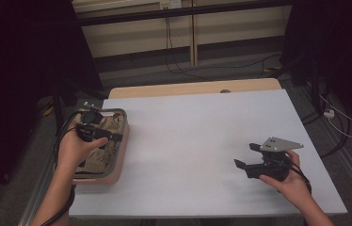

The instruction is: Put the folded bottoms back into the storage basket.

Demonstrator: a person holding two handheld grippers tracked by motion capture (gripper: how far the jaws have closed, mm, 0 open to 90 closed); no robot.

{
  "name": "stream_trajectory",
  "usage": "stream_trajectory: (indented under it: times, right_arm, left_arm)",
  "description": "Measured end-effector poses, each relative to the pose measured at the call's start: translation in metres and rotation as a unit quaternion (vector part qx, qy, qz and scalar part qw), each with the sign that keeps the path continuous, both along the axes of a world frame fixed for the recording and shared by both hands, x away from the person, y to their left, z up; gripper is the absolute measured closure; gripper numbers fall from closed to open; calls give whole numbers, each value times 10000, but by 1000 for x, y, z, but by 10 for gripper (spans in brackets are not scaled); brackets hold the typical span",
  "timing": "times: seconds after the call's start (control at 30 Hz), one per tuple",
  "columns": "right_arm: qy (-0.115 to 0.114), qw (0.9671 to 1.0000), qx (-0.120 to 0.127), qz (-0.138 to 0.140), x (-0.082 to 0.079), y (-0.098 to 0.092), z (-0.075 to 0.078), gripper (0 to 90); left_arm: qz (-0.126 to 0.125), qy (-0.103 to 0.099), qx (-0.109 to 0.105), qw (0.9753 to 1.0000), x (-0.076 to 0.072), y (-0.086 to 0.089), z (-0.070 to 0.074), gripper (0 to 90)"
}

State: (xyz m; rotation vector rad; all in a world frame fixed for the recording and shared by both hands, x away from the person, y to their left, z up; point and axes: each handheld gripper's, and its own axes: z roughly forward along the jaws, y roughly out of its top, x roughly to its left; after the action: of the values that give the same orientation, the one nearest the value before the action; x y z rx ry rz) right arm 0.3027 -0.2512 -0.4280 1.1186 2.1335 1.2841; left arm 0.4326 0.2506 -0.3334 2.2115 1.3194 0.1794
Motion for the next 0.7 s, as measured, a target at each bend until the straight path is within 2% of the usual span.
stream_trajectory:
  times: [0.2, 0.53, 0.7]
  right_arm:
    - [35, 10000, -14, -47, -2, -7, -2, 172]
    - [58, 10000, -42, -41, -5, -10, -3, 172]
    - [71, 10000, -54, -42, -5, -10, -4, 172]
  left_arm:
    - [-258, -95, 16, 9996, -7, -14, 2, 366]
    - [-564, -103, -42, 9983, -18, -34, -7, 338]
    - [-606, -80, -88, 9981, -22, -39, -14, 321]
